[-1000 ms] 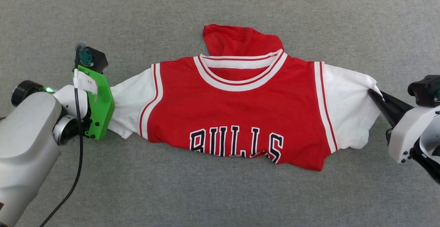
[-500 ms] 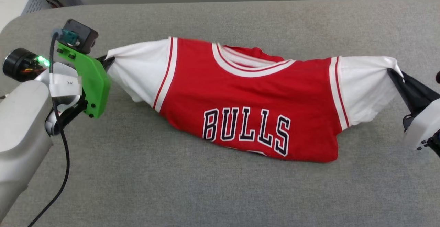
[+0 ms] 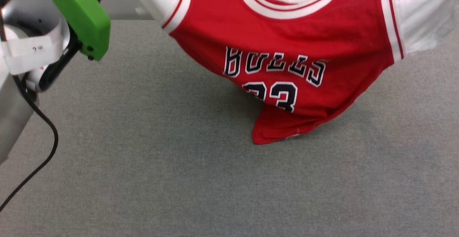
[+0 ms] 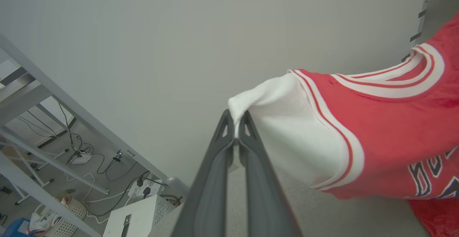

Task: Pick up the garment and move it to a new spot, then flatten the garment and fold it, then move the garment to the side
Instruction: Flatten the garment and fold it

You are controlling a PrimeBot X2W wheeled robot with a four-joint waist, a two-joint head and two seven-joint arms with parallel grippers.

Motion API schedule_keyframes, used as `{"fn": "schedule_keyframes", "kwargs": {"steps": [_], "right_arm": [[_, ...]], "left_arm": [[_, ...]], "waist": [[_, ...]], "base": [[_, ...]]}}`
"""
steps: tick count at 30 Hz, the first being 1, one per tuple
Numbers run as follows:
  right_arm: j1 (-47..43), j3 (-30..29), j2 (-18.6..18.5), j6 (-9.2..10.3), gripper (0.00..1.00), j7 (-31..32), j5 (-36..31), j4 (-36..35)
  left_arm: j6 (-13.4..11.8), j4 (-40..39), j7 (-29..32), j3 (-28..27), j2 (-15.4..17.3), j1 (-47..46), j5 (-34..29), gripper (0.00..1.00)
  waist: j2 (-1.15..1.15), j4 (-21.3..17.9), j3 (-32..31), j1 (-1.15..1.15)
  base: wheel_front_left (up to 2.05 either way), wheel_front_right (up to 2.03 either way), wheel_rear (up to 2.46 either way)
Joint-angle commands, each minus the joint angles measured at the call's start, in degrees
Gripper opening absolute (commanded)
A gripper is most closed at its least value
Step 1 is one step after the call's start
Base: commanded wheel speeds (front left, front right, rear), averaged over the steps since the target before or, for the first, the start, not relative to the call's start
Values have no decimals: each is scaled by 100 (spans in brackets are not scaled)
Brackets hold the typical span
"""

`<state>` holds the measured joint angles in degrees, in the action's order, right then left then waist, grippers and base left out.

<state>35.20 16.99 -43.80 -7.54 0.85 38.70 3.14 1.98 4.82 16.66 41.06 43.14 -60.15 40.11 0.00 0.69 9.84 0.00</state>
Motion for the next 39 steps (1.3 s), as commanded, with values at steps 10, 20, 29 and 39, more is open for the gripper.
{"fn": "schedule_keyframes", "kwargs": {"steps": [10, 20, 29, 39], "right_arm": [[2140, 136, 38, 5, 0, 552, -214, 178], [4669, 666, 512, 5, 0, 569, -499, 1492], [6300, 966, 860, 5, 0, 137, -646, 2742], [6187, 1796, 1144, 5, 0, -583, -387, 3590]], "left_arm": [[195, 471, -36, -100, -619, -1973, -572, 0], [430, 1928, -508, -176, -1195, -3997, -934, 0], [498, 3054, -1262, -310, -1441, -5151, -1015, 0], [540, 3902, -2040, -105, -1499, -4638, -783, 0]], "waist": [[0, -175, 1014, 0], [0, -299, 1928, 0], [0, -251, 2248, 0], [0, -196, 2134, 0]], "base": [[0, 0, 0], [0, 0, 0], [0, 0, 0], [0, 0, 0]]}}
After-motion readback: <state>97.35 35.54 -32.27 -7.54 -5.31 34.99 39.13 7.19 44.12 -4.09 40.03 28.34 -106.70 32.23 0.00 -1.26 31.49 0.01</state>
